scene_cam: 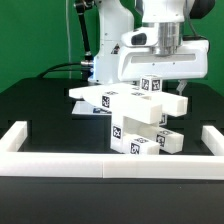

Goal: Assemble chair

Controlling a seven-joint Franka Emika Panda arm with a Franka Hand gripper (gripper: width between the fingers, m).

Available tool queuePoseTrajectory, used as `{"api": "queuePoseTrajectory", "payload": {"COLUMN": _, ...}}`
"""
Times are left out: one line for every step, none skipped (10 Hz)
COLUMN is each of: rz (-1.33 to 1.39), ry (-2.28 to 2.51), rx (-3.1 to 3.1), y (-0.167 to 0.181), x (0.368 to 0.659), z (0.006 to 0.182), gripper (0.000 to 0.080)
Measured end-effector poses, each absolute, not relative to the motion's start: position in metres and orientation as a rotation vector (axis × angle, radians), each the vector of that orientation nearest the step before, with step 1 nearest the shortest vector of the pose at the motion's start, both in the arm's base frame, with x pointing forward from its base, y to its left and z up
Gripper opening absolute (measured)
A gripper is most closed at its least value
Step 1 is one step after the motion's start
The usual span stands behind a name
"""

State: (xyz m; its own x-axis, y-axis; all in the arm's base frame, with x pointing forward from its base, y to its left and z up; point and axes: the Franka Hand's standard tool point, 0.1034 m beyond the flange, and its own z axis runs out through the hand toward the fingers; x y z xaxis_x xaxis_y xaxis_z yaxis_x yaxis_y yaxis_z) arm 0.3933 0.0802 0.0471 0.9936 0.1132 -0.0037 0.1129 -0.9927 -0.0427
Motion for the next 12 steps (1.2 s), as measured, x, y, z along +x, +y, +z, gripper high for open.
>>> {"api": "queuePoseTrajectory", "payload": {"rz": 0.018, "ry": -0.175, "rx": -3.096, "y": 0.08, "x": 0.392, "z": 0.045, "gripper": 0.0649}}
{"api": "queuePoseTrajectory", "payload": {"rz": 0.017, "ry": -0.175, "rx": -3.096, "y": 0.08, "x": 0.392, "z": 0.045, "gripper": 0.0649}}
{"api": "queuePoseTrajectory", "payload": {"rz": 0.018, "ry": -0.175, "rx": -3.096, "y": 0.079, "x": 0.392, "z": 0.045, "gripper": 0.0649}}
{"api": "queuePoseTrajectory", "payload": {"rz": 0.018, "ry": -0.174, "rx": -3.096, "y": 0.079, "x": 0.392, "z": 0.045, "gripper": 0.0649}}
{"api": "queuePoseTrajectory", "payload": {"rz": 0.019, "ry": -0.176, "rx": -3.096, "y": 0.079, "x": 0.392, "z": 0.044, "gripper": 0.0649}}
{"api": "queuePoseTrajectory", "payload": {"rz": 0.027, "ry": -0.175, "rx": -3.098, "y": 0.078, "x": 0.39, "z": 0.041, "gripper": 0.0649}}
{"api": "queuePoseTrajectory", "payload": {"rz": 0.018, "ry": -0.178, "rx": -3.106, "y": 0.077, "x": 0.389, "z": 0.035, "gripper": 0.0649}}
{"api": "queuePoseTrajectory", "payload": {"rz": 0.028, "ry": -0.18, "rx": -3.111, "y": 0.076, "x": 0.386, "z": 0.029, "gripper": 0.0649}}
{"api": "queuePoseTrajectory", "payload": {"rz": 0.039, "ry": -0.182, "rx": -3.112, "y": 0.077, "x": 0.384, "z": 0.026, "gripper": 0.0649}}
{"api": "queuePoseTrajectory", "payload": {"rz": 0.043, "ry": -0.188, "rx": -3.113, "y": 0.078, "x": 0.383, "z": 0.024, "gripper": 0.0649}}
{"api": "queuePoseTrajectory", "payload": {"rz": 0.047, "ry": -0.189, "rx": -3.113, "y": 0.078, "x": 0.382, "z": 0.023, "gripper": 0.0649}}
{"api": "queuePoseTrajectory", "payload": {"rz": 0.051, "ry": -0.189, "rx": -3.114, "y": 0.078, "x": 0.382, "z": 0.022, "gripper": 0.0649}}
